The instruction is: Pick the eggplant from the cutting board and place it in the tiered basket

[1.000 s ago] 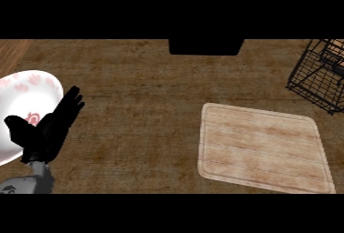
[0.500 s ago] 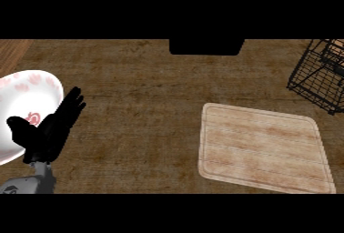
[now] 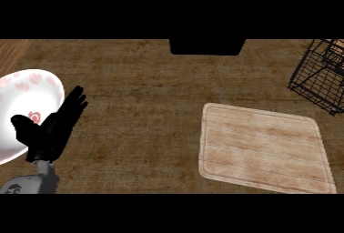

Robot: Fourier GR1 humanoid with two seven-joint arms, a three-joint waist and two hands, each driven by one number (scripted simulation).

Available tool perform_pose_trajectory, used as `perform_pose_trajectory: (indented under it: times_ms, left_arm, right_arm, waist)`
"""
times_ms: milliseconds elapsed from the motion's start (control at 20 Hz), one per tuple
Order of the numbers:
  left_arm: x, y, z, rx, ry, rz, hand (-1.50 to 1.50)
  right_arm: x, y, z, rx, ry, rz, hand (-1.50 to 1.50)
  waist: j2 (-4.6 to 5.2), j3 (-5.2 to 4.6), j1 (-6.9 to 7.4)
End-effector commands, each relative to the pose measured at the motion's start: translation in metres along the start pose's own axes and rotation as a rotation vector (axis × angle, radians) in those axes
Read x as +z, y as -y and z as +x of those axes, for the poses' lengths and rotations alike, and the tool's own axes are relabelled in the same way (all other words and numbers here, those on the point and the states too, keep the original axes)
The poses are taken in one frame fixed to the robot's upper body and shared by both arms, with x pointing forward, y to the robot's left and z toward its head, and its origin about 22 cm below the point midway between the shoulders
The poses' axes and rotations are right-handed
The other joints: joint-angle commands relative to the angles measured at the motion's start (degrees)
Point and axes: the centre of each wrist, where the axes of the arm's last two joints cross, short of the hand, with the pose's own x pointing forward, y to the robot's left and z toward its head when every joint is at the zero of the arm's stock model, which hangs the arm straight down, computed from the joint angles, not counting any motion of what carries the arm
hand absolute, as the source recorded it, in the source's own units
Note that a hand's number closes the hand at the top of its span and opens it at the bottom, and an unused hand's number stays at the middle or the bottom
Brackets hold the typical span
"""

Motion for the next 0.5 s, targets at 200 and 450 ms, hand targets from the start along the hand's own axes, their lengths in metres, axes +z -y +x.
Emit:
perform_pose_trajectory:
  times_ms: [200,450]
  left_arm:
    - [0.001,0.001,0.0,-0.016,-0.002,-0.003,0.0]
    - [0.004,0.014,0.008,-0.002,0.016,-0.007,0.0]
  right_arm:
    - [-0.006,-0.027,0.004,-0.076,-0.002,-0.19,1.5]
    - [-0.008,-0.038,0.002,-0.103,0.01,-0.167,-1.5]
  waist:
    - [0.4,0.21,0.68]
    - [0.41,0.2,0.92]
